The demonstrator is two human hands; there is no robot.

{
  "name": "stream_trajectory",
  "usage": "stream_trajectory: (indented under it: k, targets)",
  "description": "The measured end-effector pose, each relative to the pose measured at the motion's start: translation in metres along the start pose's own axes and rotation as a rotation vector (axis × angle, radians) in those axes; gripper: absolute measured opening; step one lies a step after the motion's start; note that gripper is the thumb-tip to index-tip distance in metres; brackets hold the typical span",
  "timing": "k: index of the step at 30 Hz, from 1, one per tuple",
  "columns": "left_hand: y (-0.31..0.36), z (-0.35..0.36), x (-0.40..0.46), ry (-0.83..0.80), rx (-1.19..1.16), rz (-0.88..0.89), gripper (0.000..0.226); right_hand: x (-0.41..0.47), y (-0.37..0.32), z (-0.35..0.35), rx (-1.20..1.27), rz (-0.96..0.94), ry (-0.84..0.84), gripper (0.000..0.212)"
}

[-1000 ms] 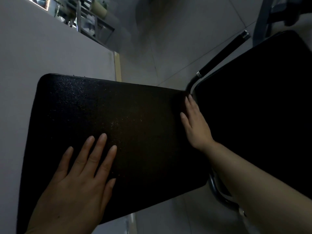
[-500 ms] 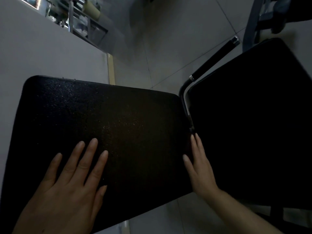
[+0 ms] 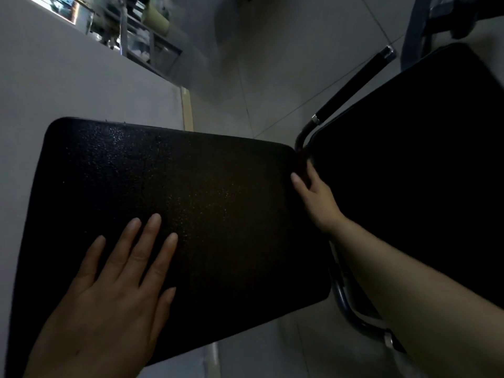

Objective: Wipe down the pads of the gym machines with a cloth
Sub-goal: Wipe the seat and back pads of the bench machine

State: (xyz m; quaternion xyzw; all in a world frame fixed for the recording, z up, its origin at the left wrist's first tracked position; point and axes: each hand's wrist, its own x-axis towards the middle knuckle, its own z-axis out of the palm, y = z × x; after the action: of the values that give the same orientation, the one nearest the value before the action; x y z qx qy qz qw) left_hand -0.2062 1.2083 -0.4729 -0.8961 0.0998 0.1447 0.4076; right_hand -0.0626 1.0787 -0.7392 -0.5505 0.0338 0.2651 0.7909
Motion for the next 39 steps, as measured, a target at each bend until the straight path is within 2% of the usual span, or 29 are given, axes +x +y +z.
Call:
stream_trajectory:
  k: [3,7,11,14,18,23,26,30,33,39]
  targets:
    - [0.001,0.0,0.0,-0.004,-0.009,-0.005,0.06,-0.049,0.021,-0.003,-0.119,-0.062,-0.003,0.064]
    - [0.001,0.001,-0.002,-0.017,0.0,-0.006,0.06,-0.107,0.046,0.002,-0.426,-0.168,-0.018,0.06]
    - [0.001,-0.001,-0.002,-0.026,0.001,-0.003,0.062,-0.155,0.069,0.015,-0.613,-0.254,-0.004,0.068]
    - [0.001,-0.001,-0.002,-0.038,-0.009,-0.007,0.062,-0.147,0.06,0.018,-0.631,-0.274,0.004,0.067]
    - [0.001,0.0,-0.001,-0.038,-0.025,-0.016,0.062,-0.083,0.029,0.016,-0.681,-0.299,-0.011,0.065]
    - [0.002,-0.004,-0.003,-0.047,-0.001,-0.005,0.064,-0.01,0.011,0.014,-0.6,-0.144,0.028,0.061]
    - [0.002,-0.005,-0.003,-0.064,-0.001,-0.012,0.065,-0.035,0.017,0.012,-0.542,-0.137,0.066,0.059]
    - [0.002,-0.003,-0.002,-0.057,-0.028,-0.02,0.065,-0.115,0.041,0.003,-0.413,-0.181,0.064,0.057]
    - [0.001,-0.003,-0.001,-0.066,-0.032,-0.004,0.066,-0.152,0.067,0.009,-0.509,-0.166,0.05,0.058]
    - [-0.001,0.0,0.0,-0.033,-0.073,0.027,0.063,-0.119,0.051,0.011,-0.637,-0.222,0.055,0.06]
